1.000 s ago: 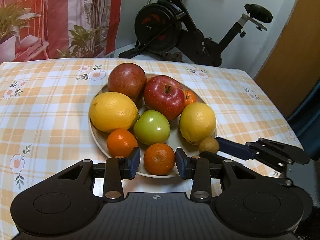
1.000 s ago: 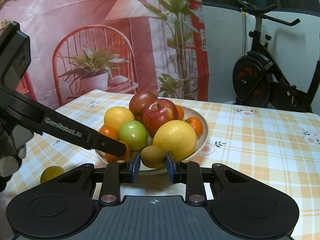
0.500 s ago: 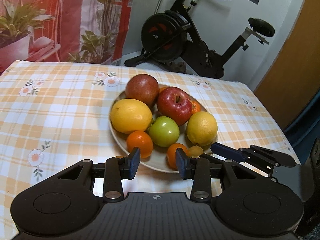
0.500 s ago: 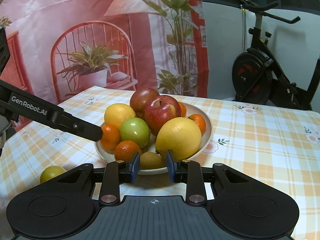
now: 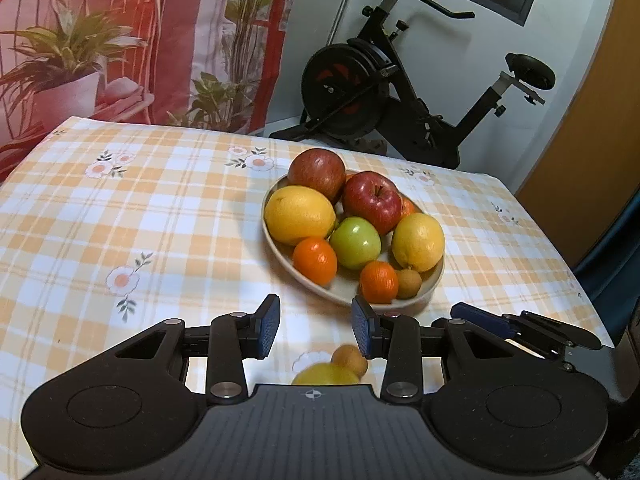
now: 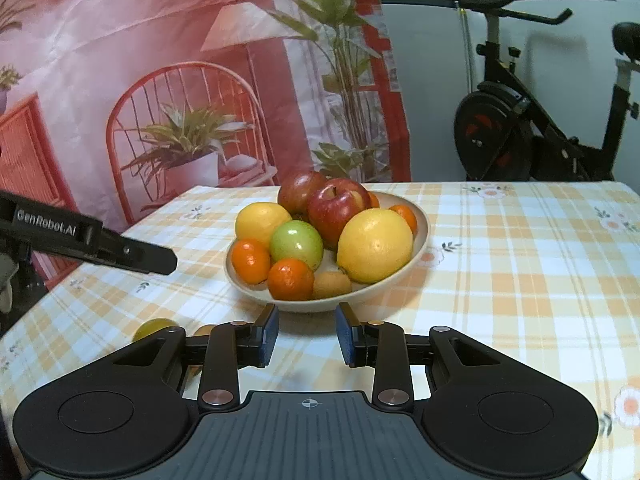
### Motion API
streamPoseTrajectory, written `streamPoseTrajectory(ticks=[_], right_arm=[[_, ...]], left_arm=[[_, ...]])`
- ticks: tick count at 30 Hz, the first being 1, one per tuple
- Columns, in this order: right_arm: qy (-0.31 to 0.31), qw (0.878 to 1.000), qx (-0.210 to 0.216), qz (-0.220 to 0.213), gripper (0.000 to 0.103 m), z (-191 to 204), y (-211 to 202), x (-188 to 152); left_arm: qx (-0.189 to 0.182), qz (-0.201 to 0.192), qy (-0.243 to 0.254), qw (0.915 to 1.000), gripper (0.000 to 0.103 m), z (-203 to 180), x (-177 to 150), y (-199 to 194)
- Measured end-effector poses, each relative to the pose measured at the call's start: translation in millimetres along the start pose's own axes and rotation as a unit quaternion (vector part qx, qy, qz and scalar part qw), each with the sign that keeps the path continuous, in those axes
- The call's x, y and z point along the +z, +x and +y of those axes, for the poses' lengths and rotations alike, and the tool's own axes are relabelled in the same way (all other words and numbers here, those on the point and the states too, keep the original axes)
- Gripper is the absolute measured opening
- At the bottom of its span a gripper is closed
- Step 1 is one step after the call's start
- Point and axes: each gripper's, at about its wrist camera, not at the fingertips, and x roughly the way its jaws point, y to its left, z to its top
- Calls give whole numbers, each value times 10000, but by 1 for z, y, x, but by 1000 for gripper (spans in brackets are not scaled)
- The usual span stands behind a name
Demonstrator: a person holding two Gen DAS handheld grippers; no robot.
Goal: Organize fruits
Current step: 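Open both tools to release the orange and kiwi on the plate, then withdraw both tools toward the remaining fruit on the table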
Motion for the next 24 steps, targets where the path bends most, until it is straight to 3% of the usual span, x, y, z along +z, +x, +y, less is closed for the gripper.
streamPoseTrajectory(ticks=[6,24], right_arm=[[100,9999,21,-40,30,3,-9,-8],[83,9999,49,54,31,-1,-4,-13]], left_arm=[[28,-19,-109,9999,52,-1,-15,-6],[74,87,210,9997,52,-14,-38,3]])
